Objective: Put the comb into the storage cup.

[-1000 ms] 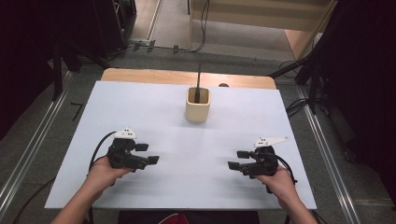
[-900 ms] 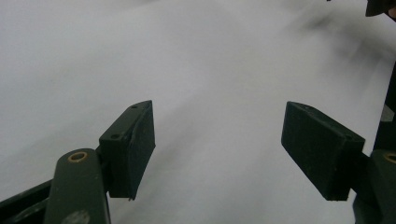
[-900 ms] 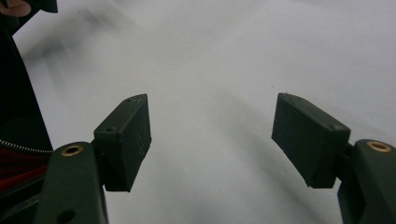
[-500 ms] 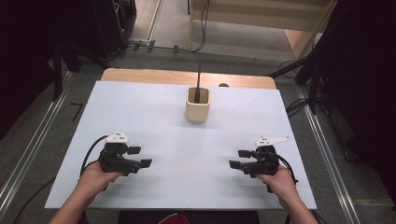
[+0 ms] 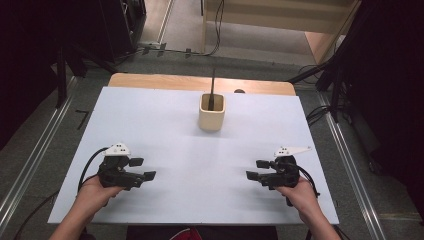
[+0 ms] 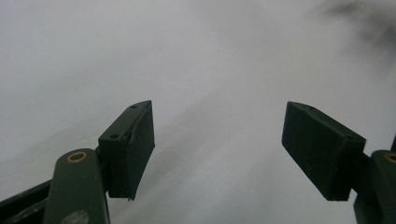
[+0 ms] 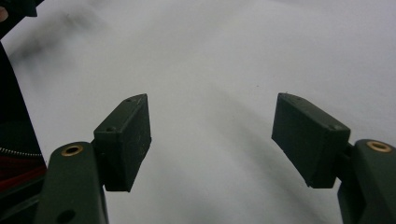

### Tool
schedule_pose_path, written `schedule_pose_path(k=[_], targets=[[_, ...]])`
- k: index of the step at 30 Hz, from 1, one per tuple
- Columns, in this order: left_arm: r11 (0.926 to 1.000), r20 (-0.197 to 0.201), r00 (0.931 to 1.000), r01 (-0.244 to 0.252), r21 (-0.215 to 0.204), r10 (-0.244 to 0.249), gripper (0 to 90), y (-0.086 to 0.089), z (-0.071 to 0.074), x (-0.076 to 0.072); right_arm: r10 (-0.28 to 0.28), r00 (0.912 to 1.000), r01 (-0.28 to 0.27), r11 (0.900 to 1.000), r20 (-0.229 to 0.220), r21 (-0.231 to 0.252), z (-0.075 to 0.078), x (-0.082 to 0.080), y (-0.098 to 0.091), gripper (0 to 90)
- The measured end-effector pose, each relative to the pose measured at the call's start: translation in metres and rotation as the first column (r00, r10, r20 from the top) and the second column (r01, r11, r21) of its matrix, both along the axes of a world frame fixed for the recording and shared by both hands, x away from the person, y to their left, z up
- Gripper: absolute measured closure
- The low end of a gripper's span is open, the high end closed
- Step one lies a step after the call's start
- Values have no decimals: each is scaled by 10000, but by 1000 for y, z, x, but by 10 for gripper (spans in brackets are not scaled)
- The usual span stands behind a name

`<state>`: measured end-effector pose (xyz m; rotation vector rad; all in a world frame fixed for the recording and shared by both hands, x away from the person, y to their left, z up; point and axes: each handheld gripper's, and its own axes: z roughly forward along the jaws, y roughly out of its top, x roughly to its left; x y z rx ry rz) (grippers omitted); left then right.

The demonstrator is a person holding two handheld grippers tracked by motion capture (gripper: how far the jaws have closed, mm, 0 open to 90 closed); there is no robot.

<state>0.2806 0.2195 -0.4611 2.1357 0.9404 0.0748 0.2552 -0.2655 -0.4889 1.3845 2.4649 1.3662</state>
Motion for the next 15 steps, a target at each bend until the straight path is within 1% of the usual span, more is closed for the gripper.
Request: schedule_pose_path(k=[2,4,8,11,15], targets=[[10000,44,10000,-40,60,40,267,2,0,0,-65,10000,65,10000,40,-21,0,0,0,263],[9999,58,9999,-121,3,121,267,3,0,0,-61,10000,61,10000,64,-25,0,0,0,251],[10000,63,10000,-61,-8,61,267,5,0,0,-67,9999,67,10000,80,-63,-1,0,0,245],[10000,27,10000,-55,50,55,267,4,0,0,-79,9999,80,9999,90,-108,-1,0,0,246],[9999,-8,10000,75,113,-75,267,2,-1,0,-88,9999,89,9999,82,-134,-1,0,0,245]])
